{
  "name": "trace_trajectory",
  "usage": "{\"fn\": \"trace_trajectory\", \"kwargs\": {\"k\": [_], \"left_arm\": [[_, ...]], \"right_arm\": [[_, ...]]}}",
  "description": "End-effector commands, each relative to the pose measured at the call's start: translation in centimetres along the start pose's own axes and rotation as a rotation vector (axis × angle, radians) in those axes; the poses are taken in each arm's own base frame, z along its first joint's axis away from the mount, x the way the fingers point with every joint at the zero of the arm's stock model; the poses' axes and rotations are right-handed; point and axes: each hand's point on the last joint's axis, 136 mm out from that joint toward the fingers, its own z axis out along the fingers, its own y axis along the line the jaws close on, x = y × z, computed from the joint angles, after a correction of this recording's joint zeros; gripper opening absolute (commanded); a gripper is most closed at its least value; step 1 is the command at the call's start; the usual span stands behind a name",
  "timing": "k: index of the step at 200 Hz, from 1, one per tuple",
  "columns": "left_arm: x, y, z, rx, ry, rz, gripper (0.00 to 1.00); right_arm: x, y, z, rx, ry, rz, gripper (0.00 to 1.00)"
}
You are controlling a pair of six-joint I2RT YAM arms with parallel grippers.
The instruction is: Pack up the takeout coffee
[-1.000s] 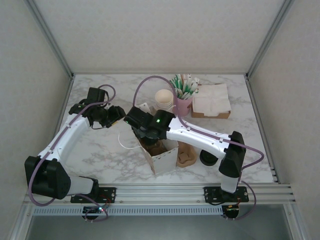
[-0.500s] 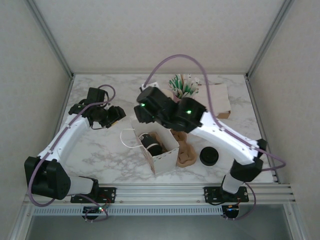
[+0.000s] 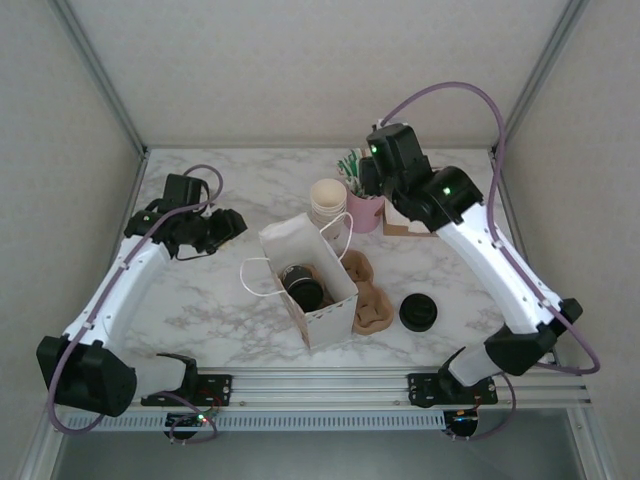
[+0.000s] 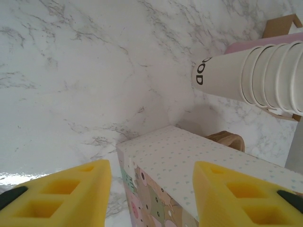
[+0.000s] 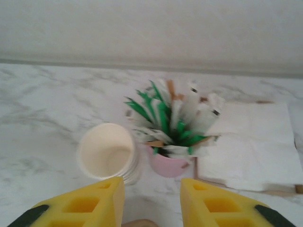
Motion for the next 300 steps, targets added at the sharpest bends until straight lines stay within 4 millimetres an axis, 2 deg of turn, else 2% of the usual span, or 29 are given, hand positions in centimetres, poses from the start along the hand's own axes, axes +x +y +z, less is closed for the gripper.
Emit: {"fn": "trace_trajectory", "kwargs": {"k": [1,49,113,133,191,229,244,262,268,286,300], "left_arm": [[0.1,-0.8,-1.7,0.016,-0.021,0.039,0.48],[0.3,-1.6,-2.6,0.056,-0.025,0.053,0.47],[0.5,-1.9,-3.0,0.07,-0.02,0.058,0.47],[0.5,-1.9,-3.2,0.067,-0.023,0.058,0.46],[0.4,-1.9,-3.3,0.062,-0.026,0.057,0.47],[0.4,-1.9,-3.4,0.061,-0.03,0.058,0.46],[0.4,-1.9,-3.5,0.062,-0.03,0.059,0.47],[0.4,-1.9,-3.5,0.061,-0.031,0.058,0.46],[0.5,-1.9,-3.6,0.062,-0.03,0.059,0.46],[0.5,-1.9,-3.6,0.064,-0.032,0.058,0.46],[0.4,-1.9,-3.7,0.065,-0.037,0.058,0.46]], "right_arm": [[0.6,-0.6,3.4,-0.034,0.044,-0.017,0.34],[1.5,-2.7,9.7,-0.012,0.126,0.009,0.32],[1.6,-2.7,14.6,-0.002,0.178,-0.013,0.32],[1.9,-2.9,15.5,0.023,0.203,-0.037,0.28],[2.4,-2.9,15.4,0.009,0.211,-0.036,0.28],[3.7,-3.1,16.2,0.026,0.248,-0.051,0.26],[3.9,-3.1,16.2,0.027,0.253,-0.05,0.2],[3.7,-3.0,16.1,0.022,0.247,-0.049,0.18],[3.6,-3.1,16.1,0.023,0.245,-0.048,0.14],[3.0,-3.0,15.5,0.016,0.232,-0.044,0.09],[2.2,-2.8,14.7,0.005,0.213,-0.041,0.01]]}}
